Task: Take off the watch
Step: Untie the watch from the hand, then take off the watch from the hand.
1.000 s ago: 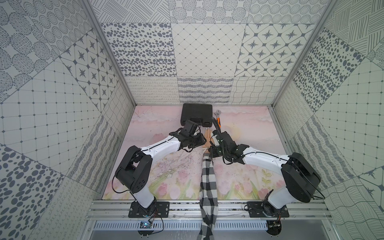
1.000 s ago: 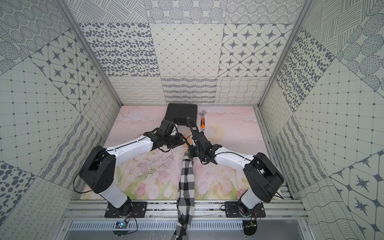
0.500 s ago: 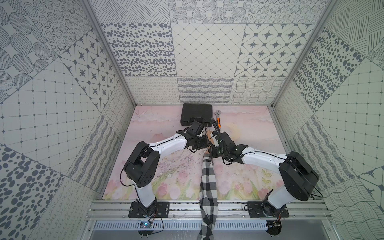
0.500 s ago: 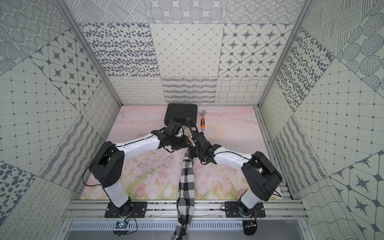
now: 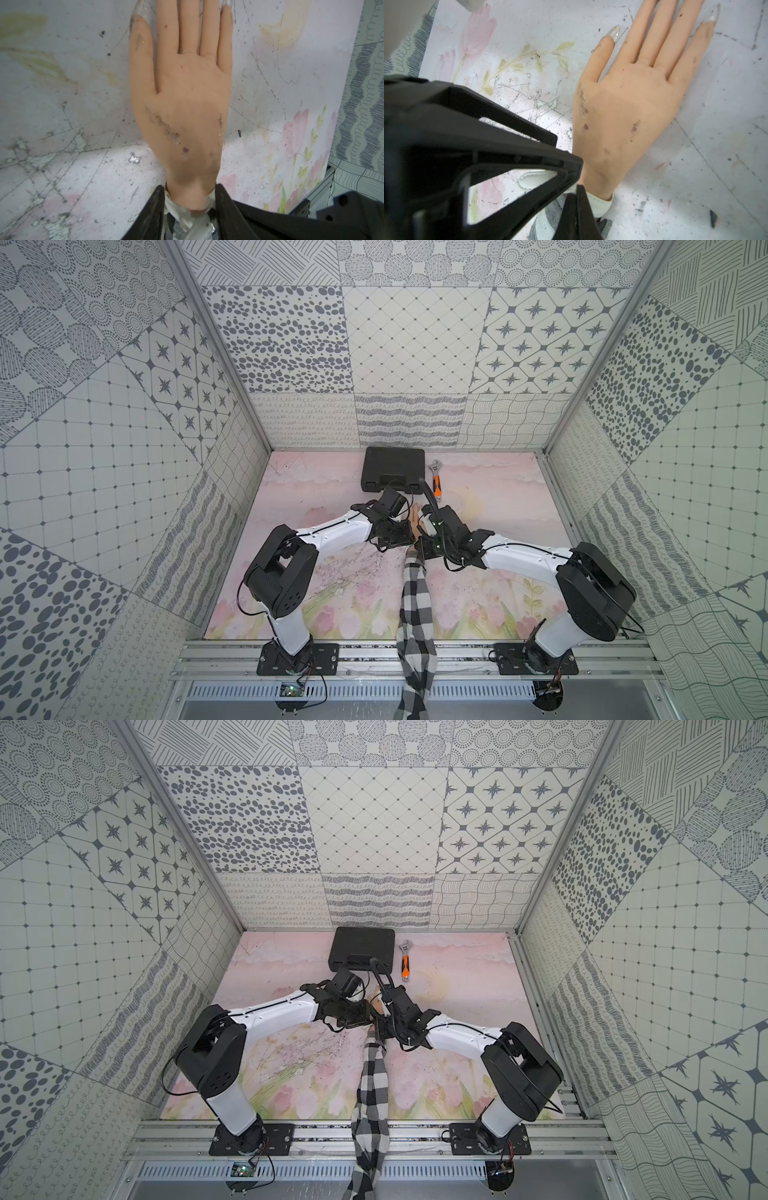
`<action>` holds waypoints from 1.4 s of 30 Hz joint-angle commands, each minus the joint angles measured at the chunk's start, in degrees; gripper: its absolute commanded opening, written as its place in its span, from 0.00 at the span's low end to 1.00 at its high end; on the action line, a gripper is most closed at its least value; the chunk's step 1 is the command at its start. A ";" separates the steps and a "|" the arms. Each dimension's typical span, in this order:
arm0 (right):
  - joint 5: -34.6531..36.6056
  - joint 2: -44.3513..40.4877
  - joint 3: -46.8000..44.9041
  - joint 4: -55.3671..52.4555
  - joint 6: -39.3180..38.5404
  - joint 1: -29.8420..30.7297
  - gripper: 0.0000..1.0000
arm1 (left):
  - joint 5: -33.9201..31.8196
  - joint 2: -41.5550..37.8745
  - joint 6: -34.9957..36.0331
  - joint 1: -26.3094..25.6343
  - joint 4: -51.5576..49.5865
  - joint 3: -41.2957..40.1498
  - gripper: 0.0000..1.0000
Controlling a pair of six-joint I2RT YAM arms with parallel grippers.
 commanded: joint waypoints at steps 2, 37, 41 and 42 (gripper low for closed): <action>4.08 -0.82 0.88 5.38 1.72 -2.36 0.00 | -0.95 -1.68 2.07 0.55 -10.04 -4.86 0.39; 4.59 -13.31 -7.25 6.24 10.61 -10.39 0.00 | -4.44 -9.39 0.59 4.03 -9.13 -6.80 0.54; 5.13 -17.17 -9.27 3.72 10.56 -14.01 0.00 | -4.91 -9.34 0.71 4.14 -9.19 -6.12 0.55; 5.37 -18.21 -9.70 2.82 10.27 -15.07 0.00 | -4.92 -9.34 0.78 4.24 -9.31 -5.96 0.55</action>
